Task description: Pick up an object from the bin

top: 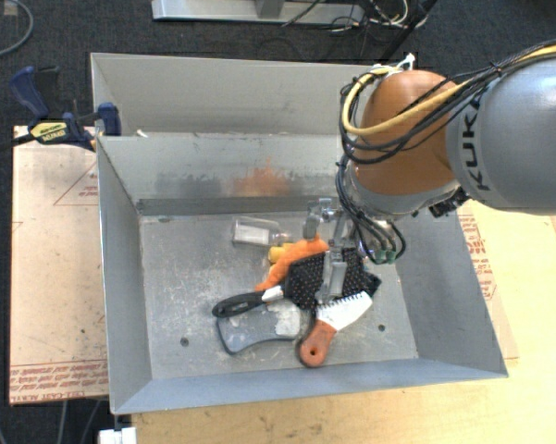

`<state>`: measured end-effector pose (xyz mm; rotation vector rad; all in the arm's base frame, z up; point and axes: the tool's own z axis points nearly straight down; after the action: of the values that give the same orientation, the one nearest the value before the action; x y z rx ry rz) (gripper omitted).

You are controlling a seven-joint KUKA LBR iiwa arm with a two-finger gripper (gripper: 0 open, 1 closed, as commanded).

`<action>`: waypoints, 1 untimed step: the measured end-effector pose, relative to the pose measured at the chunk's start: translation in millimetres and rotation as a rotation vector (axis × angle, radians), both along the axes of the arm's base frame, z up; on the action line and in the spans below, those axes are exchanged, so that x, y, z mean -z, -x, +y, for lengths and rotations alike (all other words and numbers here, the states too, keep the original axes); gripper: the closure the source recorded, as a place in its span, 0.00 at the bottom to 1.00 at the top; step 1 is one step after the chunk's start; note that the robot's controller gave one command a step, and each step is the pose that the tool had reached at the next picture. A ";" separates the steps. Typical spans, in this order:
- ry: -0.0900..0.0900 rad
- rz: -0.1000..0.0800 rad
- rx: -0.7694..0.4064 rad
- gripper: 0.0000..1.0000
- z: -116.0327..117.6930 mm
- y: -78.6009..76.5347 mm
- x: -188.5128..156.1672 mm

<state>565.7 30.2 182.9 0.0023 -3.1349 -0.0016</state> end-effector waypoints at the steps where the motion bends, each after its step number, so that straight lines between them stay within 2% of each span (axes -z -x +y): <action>1: 0.000 -0.008 0.001 0.00 -0.2 -1.6 -4.5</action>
Offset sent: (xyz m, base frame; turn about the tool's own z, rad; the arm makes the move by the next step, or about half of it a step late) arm 0.0518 -0.0354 -0.1129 -0.2508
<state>567.3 30.0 187.4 0.0011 -3.1428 -0.0019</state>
